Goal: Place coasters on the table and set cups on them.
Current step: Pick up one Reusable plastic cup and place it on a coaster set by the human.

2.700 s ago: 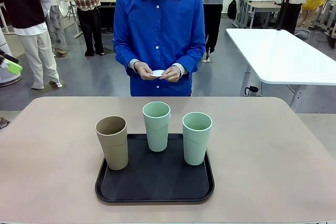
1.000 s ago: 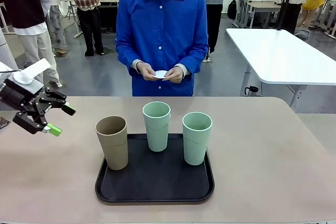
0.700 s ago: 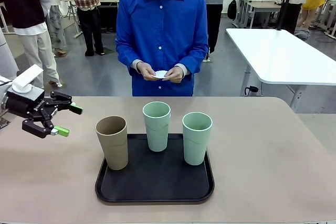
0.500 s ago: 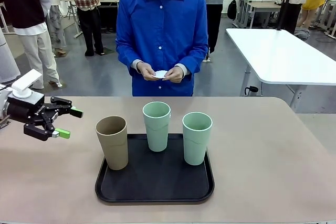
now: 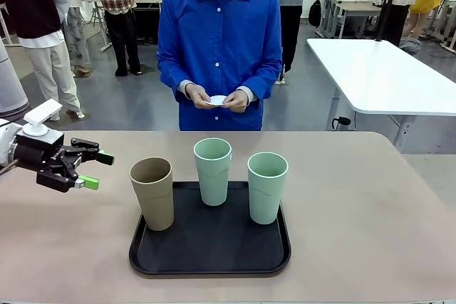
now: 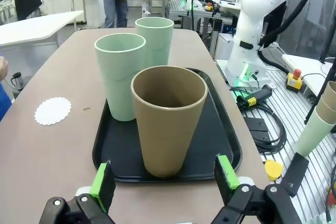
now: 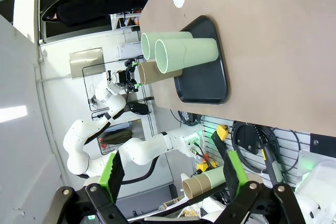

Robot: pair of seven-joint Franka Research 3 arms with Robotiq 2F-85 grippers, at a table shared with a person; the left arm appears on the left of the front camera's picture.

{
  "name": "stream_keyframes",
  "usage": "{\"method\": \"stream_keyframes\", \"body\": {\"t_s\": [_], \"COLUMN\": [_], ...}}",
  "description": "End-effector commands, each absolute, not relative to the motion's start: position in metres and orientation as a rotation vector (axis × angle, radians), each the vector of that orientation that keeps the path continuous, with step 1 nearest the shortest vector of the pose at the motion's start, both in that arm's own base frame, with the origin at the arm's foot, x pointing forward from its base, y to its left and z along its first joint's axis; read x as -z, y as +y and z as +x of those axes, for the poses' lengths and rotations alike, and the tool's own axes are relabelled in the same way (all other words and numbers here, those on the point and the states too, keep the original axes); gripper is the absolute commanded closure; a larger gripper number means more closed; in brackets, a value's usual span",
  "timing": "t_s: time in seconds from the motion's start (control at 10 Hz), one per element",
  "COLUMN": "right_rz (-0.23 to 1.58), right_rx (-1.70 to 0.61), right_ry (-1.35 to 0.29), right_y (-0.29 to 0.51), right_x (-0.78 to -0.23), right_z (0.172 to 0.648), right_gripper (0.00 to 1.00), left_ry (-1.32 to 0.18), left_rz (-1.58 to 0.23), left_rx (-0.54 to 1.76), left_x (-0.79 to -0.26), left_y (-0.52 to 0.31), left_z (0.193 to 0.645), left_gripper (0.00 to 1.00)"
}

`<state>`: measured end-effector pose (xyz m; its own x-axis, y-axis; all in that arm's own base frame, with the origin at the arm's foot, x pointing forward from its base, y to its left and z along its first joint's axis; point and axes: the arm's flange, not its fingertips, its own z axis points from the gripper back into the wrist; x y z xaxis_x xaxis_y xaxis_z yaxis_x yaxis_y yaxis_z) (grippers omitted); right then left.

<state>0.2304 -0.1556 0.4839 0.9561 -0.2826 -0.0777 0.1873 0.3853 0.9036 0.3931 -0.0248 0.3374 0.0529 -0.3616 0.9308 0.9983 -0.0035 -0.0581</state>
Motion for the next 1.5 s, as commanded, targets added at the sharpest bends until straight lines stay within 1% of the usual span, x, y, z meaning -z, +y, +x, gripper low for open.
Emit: {"method": "stream_keyframes", "body": {"t_s": [0.0, 0.2, 0.4, 0.6, 0.9, 1.1, 1.3, 1.4], "right_rz": [1.159, 1.159, 1.159, 1.159, 1.159, 1.159, 1.159, 1.159], "right_rx": [0.295, 0.295, 0.295, 0.295, 0.295, 0.295, 0.295, 0.295], "right_ry": [-0.096, -0.096, -0.096, -0.096, -0.096, -0.096, -0.096, -0.096], "right_y": [-0.156, -0.156, -0.156, -0.156, -0.156, -0.156, -0.156, -0.156], "right_x": [-0.484, -0.484, -0.484, -0.484, -0.484, -0.484, -0.484, -0.484], "right_z": [0.231, 0.231, 0.231, 0.231, 0.231, 0.231, 0.231, 0.231], "right_gripper": [0.00, 0.00, 0.00, 0.00, 0.00, 0.00, 0.00, 0.00], "left_ry": [-0.909, -0.889, -0.905, -0.946, -0.997, -0.985, -0.928, -0.923], "left_rz": [-0.959, -0.966, -1.078, -1.097, -1.075, -1.111, -1.171, -1.174], "left_rx": [1.340, 1.329, 1.378, 1.369, 1.332, 1.325, 1.353, 1.366], "left_x": [-0.337, -0.337, -0.318, -0.301, -0.287, -0.277, -0.271, -0.268], "left_y": [-0.020, -0.023, -0.040, -0.052, -0.056, -0.061, -0.070, -0.075], "left_z": [0.393, 0.393, 0.396, 0.401, 0.408, 0.415, 0.414, 0.415], "left_gripper": [0.00, 0.00, 0.00, 0.00, 0.00, 0.00, 0.00, 0.00]}}
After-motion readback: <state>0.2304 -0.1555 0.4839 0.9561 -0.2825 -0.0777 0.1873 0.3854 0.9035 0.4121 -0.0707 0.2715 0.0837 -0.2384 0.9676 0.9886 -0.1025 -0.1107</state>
